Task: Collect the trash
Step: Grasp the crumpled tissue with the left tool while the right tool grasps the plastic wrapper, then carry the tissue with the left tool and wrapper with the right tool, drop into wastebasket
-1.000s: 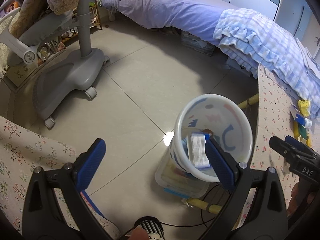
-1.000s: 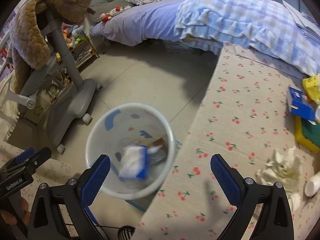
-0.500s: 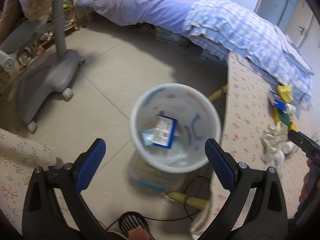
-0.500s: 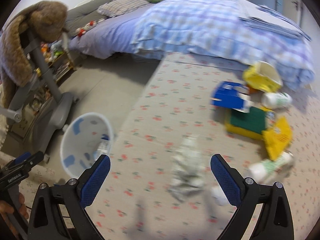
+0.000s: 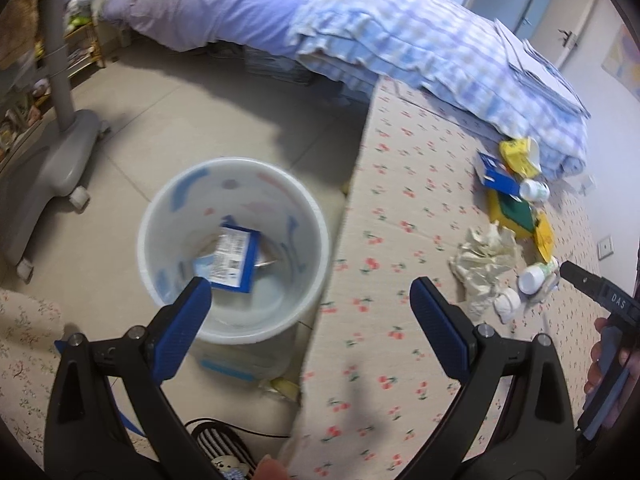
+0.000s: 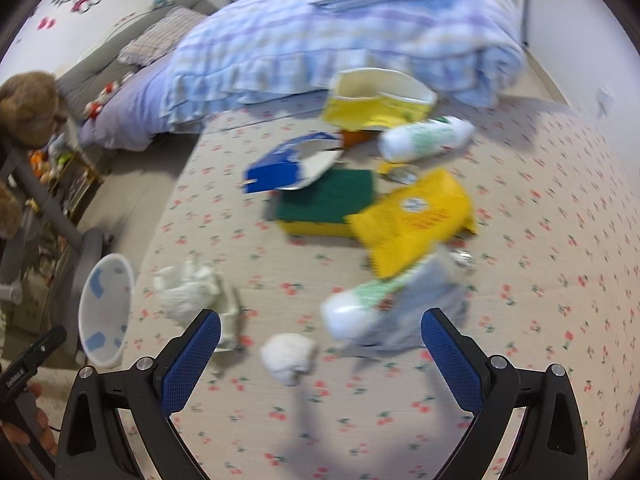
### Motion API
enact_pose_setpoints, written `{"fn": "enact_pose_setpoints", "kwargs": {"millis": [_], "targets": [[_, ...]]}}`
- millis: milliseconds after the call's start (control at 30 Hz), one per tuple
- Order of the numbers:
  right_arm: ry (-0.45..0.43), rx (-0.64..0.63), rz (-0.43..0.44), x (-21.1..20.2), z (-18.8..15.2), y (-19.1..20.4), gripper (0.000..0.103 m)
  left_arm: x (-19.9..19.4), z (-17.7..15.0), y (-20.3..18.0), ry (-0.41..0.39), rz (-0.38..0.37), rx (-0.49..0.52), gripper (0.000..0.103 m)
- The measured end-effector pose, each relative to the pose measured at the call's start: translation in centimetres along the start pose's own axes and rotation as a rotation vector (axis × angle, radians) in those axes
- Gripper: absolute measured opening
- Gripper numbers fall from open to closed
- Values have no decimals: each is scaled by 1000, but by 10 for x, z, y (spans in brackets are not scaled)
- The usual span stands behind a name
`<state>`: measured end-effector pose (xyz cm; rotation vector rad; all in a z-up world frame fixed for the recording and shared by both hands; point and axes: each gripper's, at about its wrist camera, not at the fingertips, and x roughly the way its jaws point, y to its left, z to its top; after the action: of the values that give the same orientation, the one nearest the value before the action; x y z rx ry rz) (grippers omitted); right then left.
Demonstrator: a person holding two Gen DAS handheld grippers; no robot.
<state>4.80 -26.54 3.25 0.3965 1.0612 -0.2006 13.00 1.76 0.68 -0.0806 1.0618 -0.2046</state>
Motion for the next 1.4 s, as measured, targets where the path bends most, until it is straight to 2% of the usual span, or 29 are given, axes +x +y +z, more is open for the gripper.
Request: {"fn": "enact_pose_setpoints", "kwargs": {"millis": [167, 400, 767, 900, 967, 1033, 1200, 1233, 1300, 1400], "targets": [[10, 60, -15, 2, 2, -34, 101, 14, 0, -32, 25, -33, 52, 99], [78, 147, 4, 23, 1, -68, 101, 33, -1, -74, 66, -89, 115, 99], [137, 221, 69, 45, 2, -85, 99, 63, -2, -120, 99, -208, 145, 98], [142, 227, 102, 45, 3, -85, 89, 72, -4, -128, 120, -241, 139, 90], [144, 225, 111, 45, 5, -85, 87, 75, -5, -130, 133, -254, 130, 86], [144, 221, 113, 45, 5, -85, 87, 78, -7, -131, 146, -270, 122, 77], [145, 219, 131, 48, 8, -80, 83, 82, -8, -135, 165, -296, 116, 41], [144, 217, 133, 47, 8, -80, 82, 81, -8, -135, 162, -297, 116, 40], [138, 211, 139, 45, 9, -78, 79, 78, -7, -135, 143, -294, 124, 23], [130, 209, 149, 41, 10, -76, 78, 74, -6, -133, 128, -297, 121, 23]]}}
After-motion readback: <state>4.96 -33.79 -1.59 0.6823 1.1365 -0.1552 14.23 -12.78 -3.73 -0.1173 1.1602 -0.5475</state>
